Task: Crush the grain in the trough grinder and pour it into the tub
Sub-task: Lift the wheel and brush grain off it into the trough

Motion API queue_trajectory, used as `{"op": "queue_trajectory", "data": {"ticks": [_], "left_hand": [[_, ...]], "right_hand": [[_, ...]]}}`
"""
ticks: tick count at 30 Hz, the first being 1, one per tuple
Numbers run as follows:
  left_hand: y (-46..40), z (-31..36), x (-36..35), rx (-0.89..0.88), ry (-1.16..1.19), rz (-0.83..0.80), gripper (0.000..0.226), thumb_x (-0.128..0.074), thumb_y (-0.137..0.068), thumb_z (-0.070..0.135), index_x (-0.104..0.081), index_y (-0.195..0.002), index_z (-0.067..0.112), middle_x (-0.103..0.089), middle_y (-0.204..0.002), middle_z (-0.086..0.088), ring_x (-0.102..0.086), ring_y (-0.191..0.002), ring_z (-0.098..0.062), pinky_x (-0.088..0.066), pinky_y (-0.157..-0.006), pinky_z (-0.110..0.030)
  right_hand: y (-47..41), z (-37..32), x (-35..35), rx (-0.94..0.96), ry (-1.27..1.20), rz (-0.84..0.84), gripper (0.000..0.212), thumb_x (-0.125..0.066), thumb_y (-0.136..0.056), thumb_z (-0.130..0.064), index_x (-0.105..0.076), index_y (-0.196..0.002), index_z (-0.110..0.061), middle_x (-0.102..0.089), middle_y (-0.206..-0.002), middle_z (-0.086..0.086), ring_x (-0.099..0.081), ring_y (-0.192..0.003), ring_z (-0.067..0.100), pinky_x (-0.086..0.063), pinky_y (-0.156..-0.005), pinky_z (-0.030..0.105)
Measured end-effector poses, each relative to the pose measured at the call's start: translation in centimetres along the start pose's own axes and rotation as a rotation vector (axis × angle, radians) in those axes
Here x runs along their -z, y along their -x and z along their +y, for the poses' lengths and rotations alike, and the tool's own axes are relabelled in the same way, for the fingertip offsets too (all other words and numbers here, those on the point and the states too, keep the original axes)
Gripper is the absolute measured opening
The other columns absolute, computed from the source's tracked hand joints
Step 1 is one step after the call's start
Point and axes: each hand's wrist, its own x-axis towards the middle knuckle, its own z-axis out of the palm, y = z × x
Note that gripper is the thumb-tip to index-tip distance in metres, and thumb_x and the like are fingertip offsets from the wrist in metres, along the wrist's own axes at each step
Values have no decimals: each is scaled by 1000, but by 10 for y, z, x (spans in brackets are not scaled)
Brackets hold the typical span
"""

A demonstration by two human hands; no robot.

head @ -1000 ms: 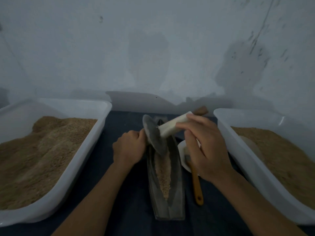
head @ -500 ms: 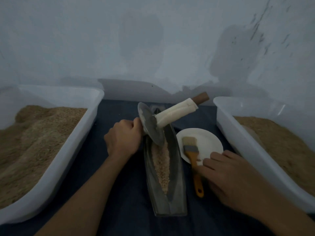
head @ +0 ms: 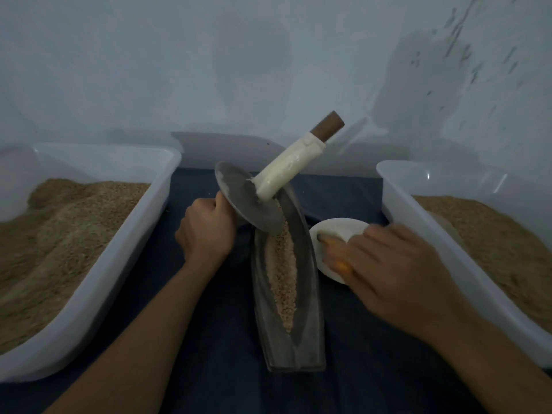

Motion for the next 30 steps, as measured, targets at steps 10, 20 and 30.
{"op": "queue_trajectory", "data": {"ticks": [10,20,30], "left_hand": [[-6,-1,1,114,51,41,50,-46,-100,38,-55,-61,8,-55,-61,-5,-49,-59,-24,-30,-55,-34],[-3,2,4,142,101,27,46,-45,-99,35,-51,-59,13,-56,-60,-4,-48,-58,-23,-33,-58,-35],[8,4,5,167,200,105,42,-51,-97,28,-44,-57,18,-50,-58,-2,-43,-56,-18,-32,-58,-36]], "right_hand": [[-97,13,-22,-506,-399,393,22,-49,-108,-30,-59,-95,-16,-47,-67,-11,-48,-60,9,-41,-54,29],[-111,12,-75,-582,-523,320,29,-44,-107,-35,-53,-89,-15,-49,-62,-8,-49,-52,11,-43,-49,39],[-120,17,-53,-624,-837,298,35,-53,-99,-17,-43,-66,-14,-40,-52,-4,-37,-48,9,-31,-48,27]]}}
